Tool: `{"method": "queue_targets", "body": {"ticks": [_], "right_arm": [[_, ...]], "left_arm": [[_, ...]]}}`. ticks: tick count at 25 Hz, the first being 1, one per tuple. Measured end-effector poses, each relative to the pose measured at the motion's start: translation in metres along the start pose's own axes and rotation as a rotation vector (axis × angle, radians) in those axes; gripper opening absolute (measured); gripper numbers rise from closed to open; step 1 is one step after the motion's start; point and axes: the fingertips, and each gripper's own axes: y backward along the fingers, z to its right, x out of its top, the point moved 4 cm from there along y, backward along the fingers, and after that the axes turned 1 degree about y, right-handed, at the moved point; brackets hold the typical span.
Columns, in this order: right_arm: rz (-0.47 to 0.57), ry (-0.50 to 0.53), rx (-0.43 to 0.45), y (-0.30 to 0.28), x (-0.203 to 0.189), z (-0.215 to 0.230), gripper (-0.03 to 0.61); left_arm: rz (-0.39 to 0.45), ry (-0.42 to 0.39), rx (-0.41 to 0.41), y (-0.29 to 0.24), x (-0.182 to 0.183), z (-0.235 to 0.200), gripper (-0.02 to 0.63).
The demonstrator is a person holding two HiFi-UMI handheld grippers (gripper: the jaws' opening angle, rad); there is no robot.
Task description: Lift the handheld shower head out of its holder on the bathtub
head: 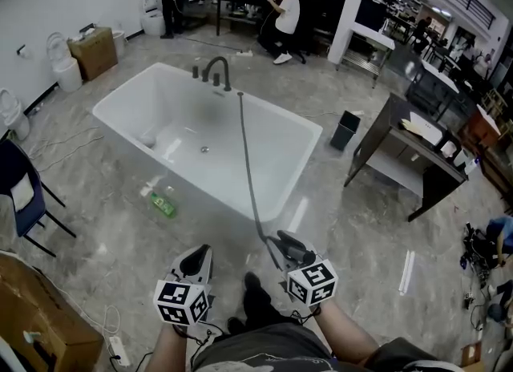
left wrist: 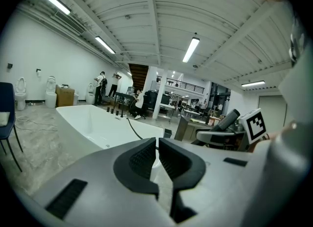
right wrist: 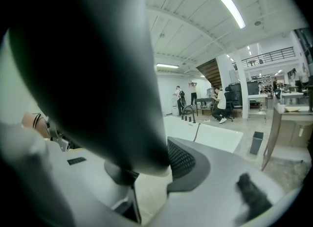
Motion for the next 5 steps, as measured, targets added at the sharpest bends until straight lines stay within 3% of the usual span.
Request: {"method": "queue_targets", "body": {"ticks": [5], "right_arm": [[0.016,-0.021,-0.002,-0.0044,0.0047,0.0013,0.126]], "left_arm": [[0.008,0.006,0.013,0.0027,0.0032,-0.0056,0.026]]}}
